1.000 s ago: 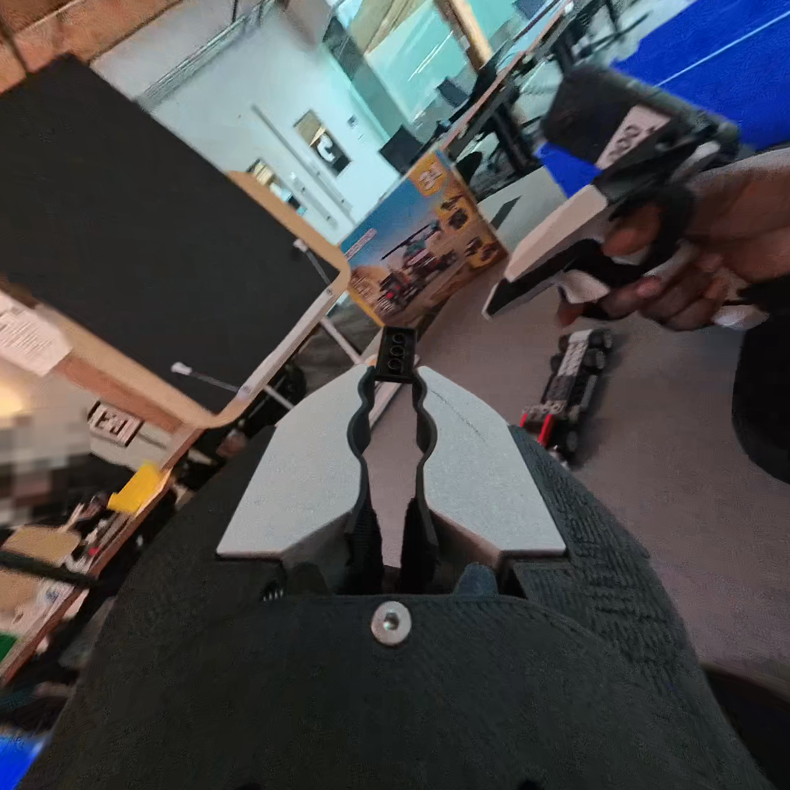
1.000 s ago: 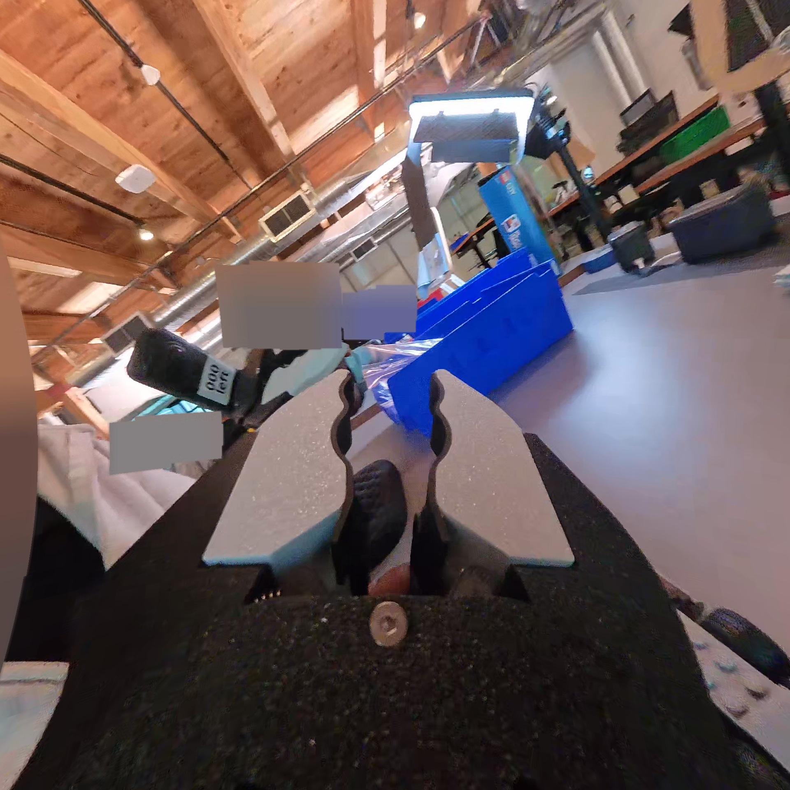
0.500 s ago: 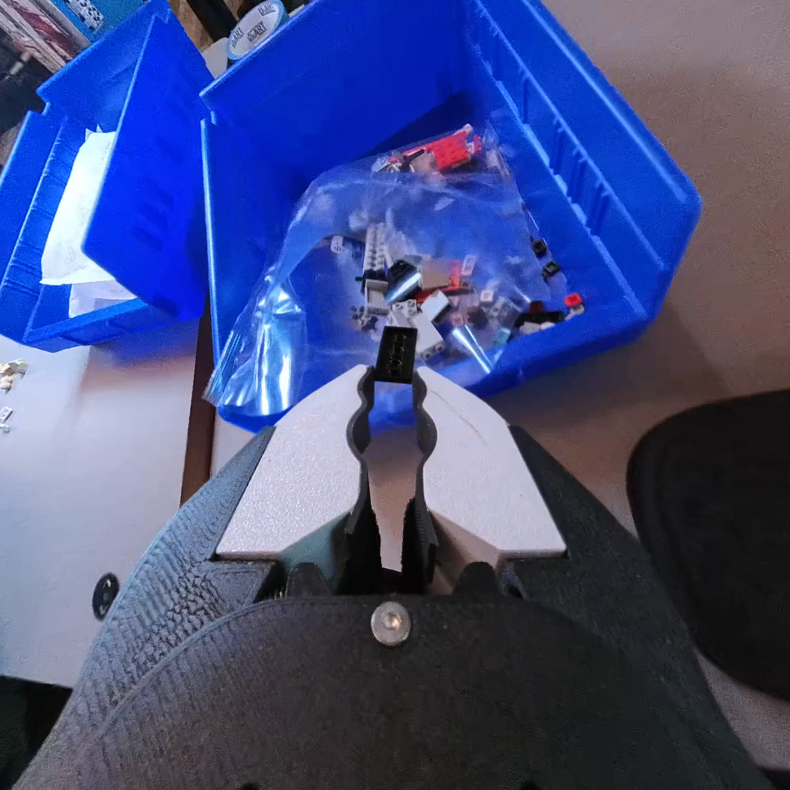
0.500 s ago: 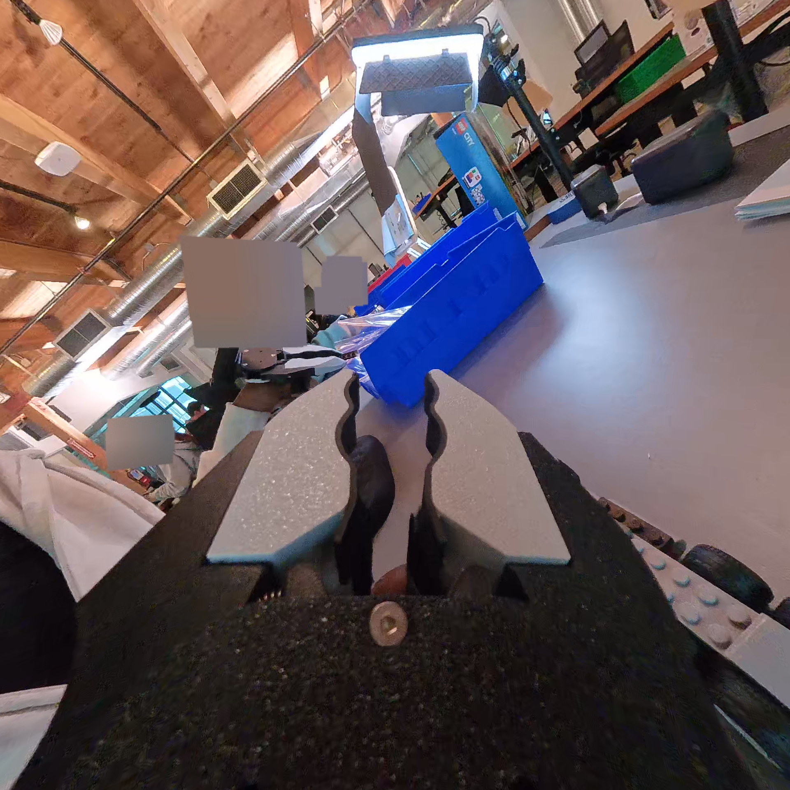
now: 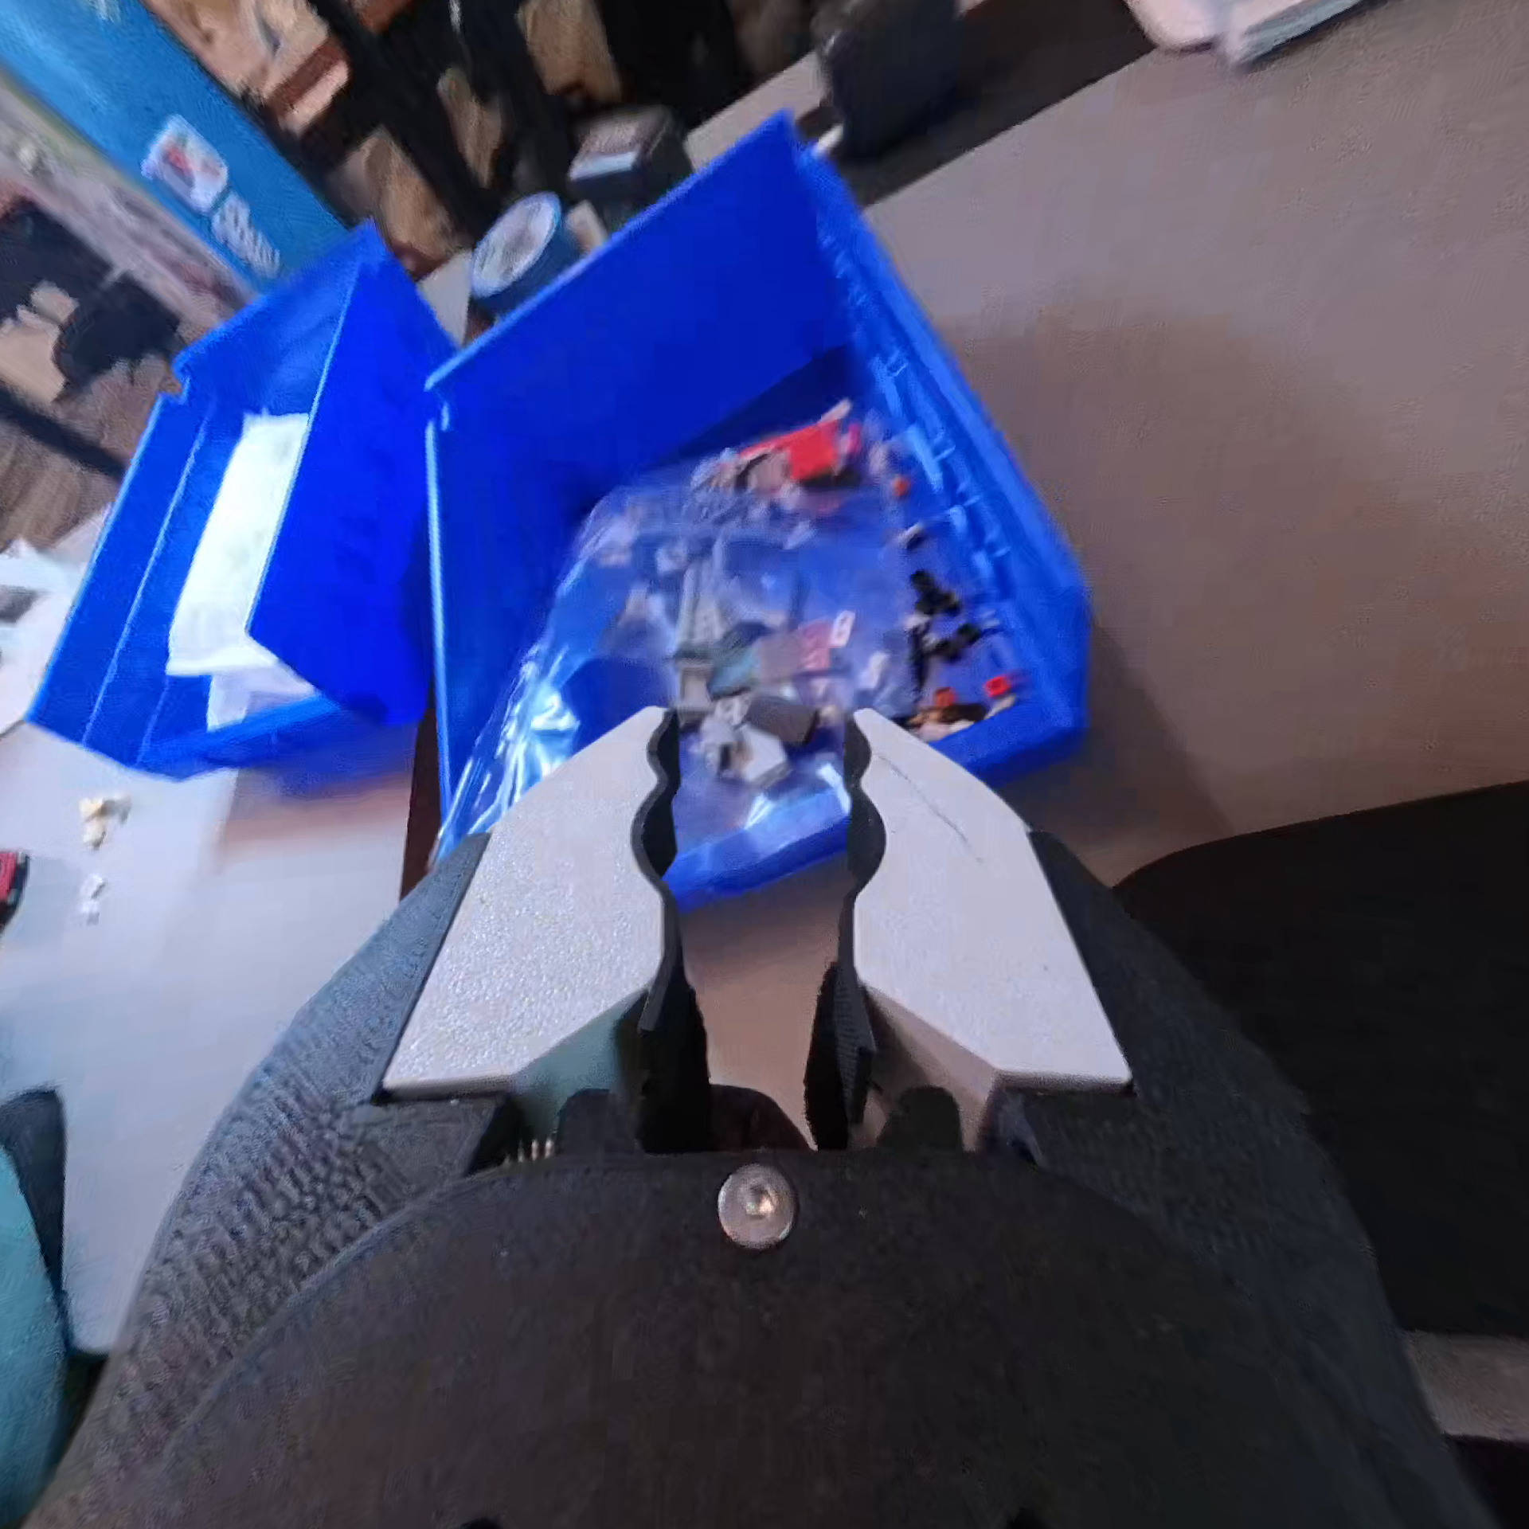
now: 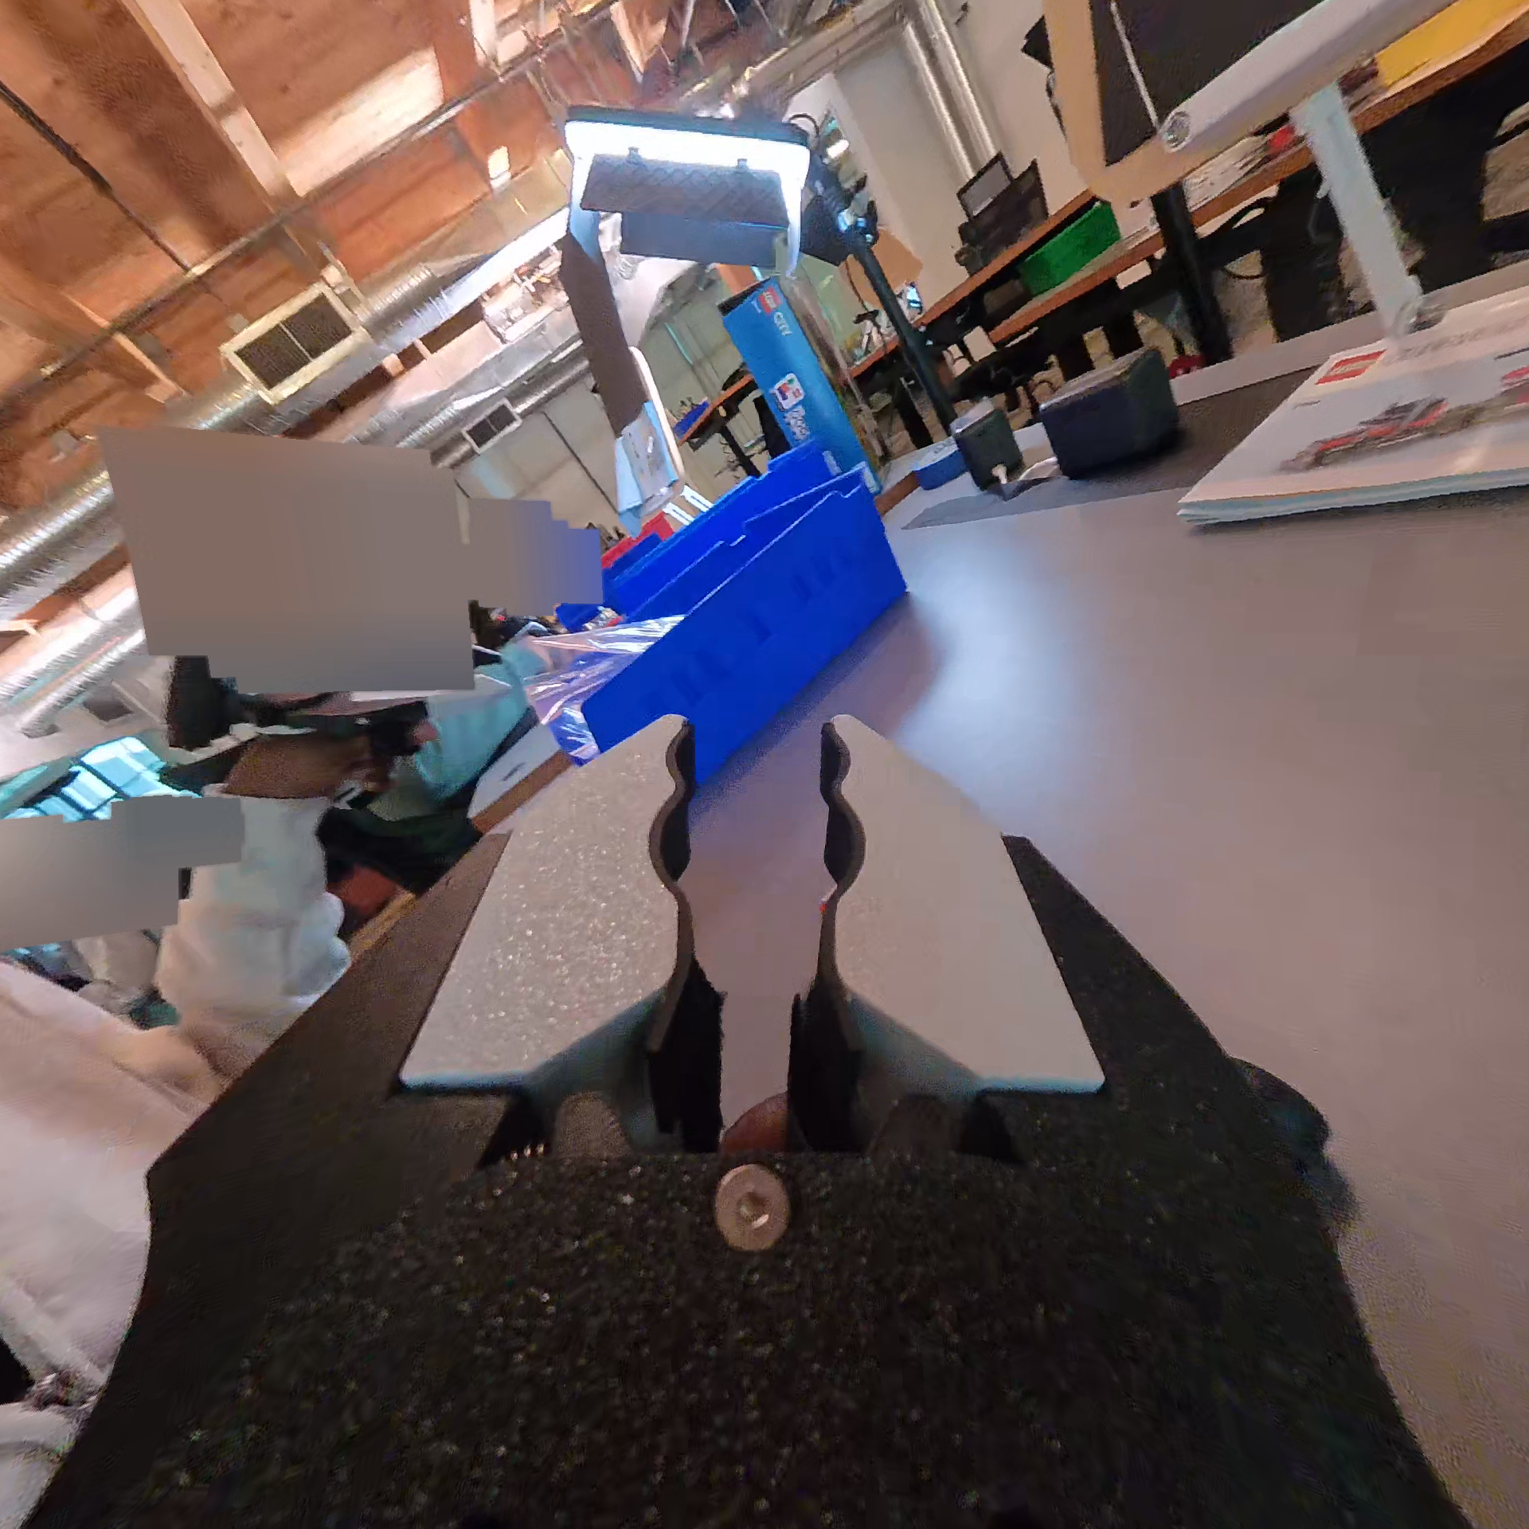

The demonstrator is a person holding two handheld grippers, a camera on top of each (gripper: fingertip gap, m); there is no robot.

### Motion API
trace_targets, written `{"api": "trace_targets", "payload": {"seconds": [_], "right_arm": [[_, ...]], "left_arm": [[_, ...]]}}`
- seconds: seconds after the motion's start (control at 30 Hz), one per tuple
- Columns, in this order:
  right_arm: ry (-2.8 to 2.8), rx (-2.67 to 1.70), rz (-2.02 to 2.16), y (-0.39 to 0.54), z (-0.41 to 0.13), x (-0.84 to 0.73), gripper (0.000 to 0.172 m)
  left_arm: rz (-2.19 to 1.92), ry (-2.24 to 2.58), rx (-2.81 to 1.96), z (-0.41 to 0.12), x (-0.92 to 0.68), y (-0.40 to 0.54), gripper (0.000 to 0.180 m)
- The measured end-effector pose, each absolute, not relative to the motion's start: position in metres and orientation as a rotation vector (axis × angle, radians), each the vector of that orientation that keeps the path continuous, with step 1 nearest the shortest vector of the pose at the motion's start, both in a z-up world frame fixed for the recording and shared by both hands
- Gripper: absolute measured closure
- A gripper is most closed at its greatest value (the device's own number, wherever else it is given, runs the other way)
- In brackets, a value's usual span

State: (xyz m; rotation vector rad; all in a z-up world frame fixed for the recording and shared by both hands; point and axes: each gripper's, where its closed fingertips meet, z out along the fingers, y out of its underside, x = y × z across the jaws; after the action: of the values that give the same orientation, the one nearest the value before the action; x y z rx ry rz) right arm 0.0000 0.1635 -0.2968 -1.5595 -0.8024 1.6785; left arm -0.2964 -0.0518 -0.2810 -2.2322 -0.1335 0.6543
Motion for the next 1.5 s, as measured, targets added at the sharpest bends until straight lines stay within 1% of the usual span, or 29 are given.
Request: {"api": "trace_targets", "payload": {"seconds": [0.1,0.2,0.23,0.33,0.47,0.53,0.6,0.7,0.87,0.9,1.03,1.13,1.17,1.27,1.33,1.37,1.4,1.43,1.5], "right_arm": [[-0.863,-1.582,1.514,0.173,-0.303,0.005,0.142],[-1.027,-1.576,1.41,0.166,-0.312,0.002,0.134],[-1.103,-1.578,1.392,0.16,-0.318,-0.001,0.13],[-1.319,-1.585,1.286,0.146,-0.339,-0.006,0.121],[-1.556,-1.59,0.949,0.152,-0.374,-0.001,0.119],[-1.628,-1.579,0.789,0.158,-0.387,0.003,0.119],[-1.662,-1.558,0.739,0.158,-0.392,0.002,0.123],[-1.675,-1.487,0.806,0.147,-0.387,-0.007,0.14],[-1.684,-1.485,0.753,0.147,-0.393,-0.011,0.156],[-1.7,-1.476,0.762,0.145,-0.394,-0.011,0.16],[-1.681,-1.511,0.801,0.145,-0.393,-0.011,0.165],[-1.632,-1.584,0.925,0.143,-0.392,-0.009,0.167],[-1.586,-1.623,0.978,0.146,-0.391,-0.008,0.172],[-1.387,-1.6,1.209,0.155,-0.363,-0.003,0.172],[-1.44,-1.601,1.138,0.154,-0.369,-0.002,0.172],[-1.473,-1.589,1.105,0.151,-0.372,-0.004,0.167],[-1.507,-1.583,1.083,0.146,-0.375,-0.008,0.155],[-1.548,-1.589,1.049,0.143,-0.38,-0.01,0.15],[-1.606,-1.583,0.977,0.139,-0.389,-0.013,0.15]], "left_arm": [[0.443,0.193,-2.103,-0.259,-0.221,-0.006,0.144],[0.125,0.58,-1.939,-0.264,-0.128,0.049,0.141],[0.01,0.685,-1.914,-0.276,-0.1,0.064,0.138],[-0.216,0.888,-1.928,-0.321,-0.047,0.101,0.135],[-0.224,1.051,-1.998,-0.371,-0.028,0.137,0.137],[-0.251,1.062,-2.036,-0.385,-0.025,0.148,0.137],[-0.306,1.059,-2.05,-0.392,-0.02,0.152,0.138],[-0.399,1.028,-2.049,-0.393,-0.016,0.15,0.147],[-0.437,0.975,-2.041,-0.392,-0.016,0.149,0.15],[-0.442,0.96,-2.039,-0.391,-0.016,0.15,0.156],[-0.461,0.966,-2.037,-0.391,-0.018,0.148,0.156],[-0.502,0.95,-2.051,-0.392,-0.019,0.146,0.156],[-0.51,0.947,-2.058,-0.392,-0.02,0.146,0.156],[-0.52,0.955,-2.063,-0.392,-0.022,0.144,0.156],[-0.519,0.939,-2.063,-0.392,-0.021,0.144,0.156],[-0.512,0.934,-2.065,-0.392,-0.021,0.145,0.156],[-0.505,0.931,-2.066,-0.392,-0.02,0.145,0.156],[-0.5,0.929,-2.065,-0.392,-0.02,0.145,0.156],[-0.505,0.922,-2.064,-0.392,-0.02,0.145,0.156]]}}
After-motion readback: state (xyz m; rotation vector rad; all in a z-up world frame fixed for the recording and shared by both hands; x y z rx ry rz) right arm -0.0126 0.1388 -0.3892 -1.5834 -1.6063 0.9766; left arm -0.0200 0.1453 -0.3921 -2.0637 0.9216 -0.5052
